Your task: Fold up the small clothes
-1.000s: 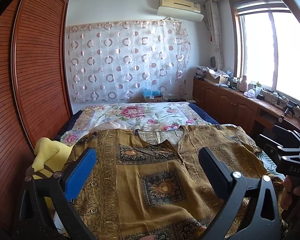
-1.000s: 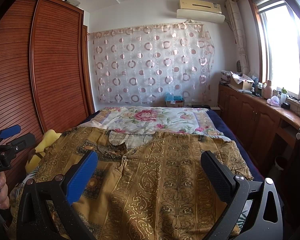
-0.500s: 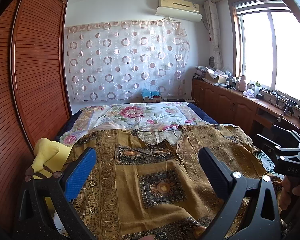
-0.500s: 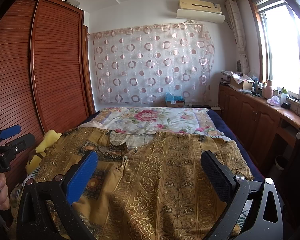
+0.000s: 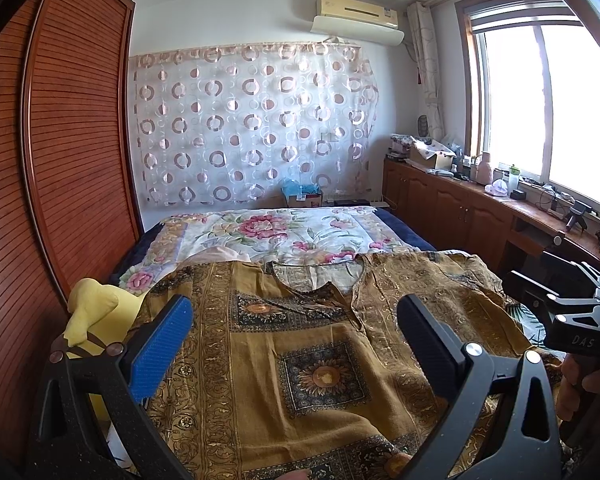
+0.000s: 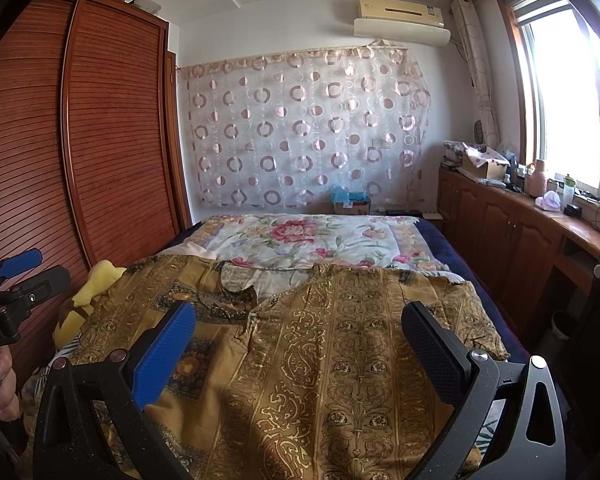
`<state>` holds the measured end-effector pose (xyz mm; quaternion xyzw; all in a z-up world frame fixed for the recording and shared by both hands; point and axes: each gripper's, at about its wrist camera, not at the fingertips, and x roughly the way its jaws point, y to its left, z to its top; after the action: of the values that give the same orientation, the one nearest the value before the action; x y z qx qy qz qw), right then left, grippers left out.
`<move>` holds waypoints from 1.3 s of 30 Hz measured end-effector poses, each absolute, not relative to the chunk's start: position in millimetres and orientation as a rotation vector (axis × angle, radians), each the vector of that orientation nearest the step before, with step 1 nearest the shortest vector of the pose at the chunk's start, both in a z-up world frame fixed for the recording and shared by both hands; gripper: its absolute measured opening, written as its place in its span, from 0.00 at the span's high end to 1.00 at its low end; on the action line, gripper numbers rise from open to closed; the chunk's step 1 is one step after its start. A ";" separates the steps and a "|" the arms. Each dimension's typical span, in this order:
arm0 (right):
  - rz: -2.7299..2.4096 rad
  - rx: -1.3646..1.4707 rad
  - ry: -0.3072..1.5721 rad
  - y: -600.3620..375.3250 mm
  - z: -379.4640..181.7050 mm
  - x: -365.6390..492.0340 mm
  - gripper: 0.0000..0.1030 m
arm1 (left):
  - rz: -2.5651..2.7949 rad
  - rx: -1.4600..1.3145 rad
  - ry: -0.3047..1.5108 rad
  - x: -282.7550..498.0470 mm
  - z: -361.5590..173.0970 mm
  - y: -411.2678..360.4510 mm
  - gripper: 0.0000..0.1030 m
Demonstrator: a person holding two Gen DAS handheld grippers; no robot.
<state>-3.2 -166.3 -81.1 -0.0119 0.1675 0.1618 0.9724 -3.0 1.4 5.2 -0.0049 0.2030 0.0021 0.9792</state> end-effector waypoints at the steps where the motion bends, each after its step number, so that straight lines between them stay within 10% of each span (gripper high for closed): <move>1: 0.327 -0.024 0.338 -166.6 -81.1 -3.2 0.00 | 0.005 -0.009 0.408 -2.9 5.1 1.3 0.01; 39: 0.372 -0.057 0.411 -139.5 -89.4 42.1 0.00 | 0.042 -0.050 0.534 42.5 -32.3 43.3 0.01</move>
<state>42.1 -139.5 -89.4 -0.0284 0.2029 0.1837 0.9614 42.5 43.3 -32.3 -0.0245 0.2639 0.0208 0.9640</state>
